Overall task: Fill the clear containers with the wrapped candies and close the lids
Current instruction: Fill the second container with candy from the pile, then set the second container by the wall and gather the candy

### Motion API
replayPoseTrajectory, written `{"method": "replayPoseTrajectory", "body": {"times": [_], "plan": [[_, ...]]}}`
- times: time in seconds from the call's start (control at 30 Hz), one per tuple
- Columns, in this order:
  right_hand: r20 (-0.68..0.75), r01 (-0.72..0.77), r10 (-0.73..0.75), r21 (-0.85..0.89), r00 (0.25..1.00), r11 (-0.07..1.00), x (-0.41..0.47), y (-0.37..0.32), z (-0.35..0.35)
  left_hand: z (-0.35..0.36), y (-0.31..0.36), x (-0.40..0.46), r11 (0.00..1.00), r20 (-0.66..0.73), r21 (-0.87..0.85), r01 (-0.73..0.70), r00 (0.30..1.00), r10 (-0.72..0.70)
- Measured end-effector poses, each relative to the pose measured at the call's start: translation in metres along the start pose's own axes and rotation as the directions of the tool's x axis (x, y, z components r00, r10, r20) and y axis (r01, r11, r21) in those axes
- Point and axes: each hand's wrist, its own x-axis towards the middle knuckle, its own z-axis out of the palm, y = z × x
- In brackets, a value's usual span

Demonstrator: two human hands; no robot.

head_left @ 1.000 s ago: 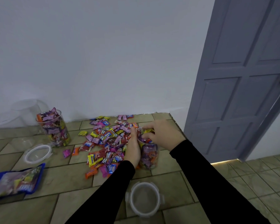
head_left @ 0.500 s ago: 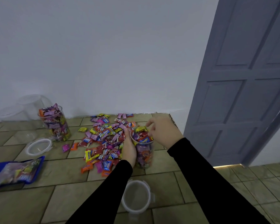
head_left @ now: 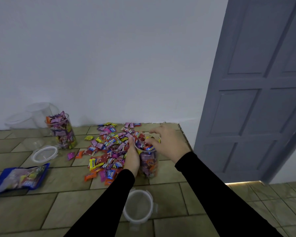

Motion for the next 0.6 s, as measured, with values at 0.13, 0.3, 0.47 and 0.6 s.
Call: {"method": "replayPoseTrajectory", "body": {"times": [0.13,0.3,0.47,0.6], "plan": [[-0.008,-0.091,0.096,0.253,0.995,0.963,-0.01,0.015,0.006,0.003,0.021,-0.029,0.975,-0.074,0.197,-0.102,0.99,0.119],[0.051,-0.173,0.168,0.466,0.984,0.868,-0.019,0.024,0.032,-0.02,0.029,-0.043,0.859,-0.07,0.507,-0.078,0.989,0.131],[-0.008,-0.146,0.192,0.621,0.981,0.77,-0.022,0.024,0.05,-0.037,0.042,-0.06,0.342,0.206,0.926,-0.161,0.974,-0.099],[-0.049,-0.097,0.175,0.672,0.983,0.734,-0.024,0.023,0.052,-0.036,0.032,-0.068,0.189,0.214,0.967,-0.169,0.944,-0.251]]}}
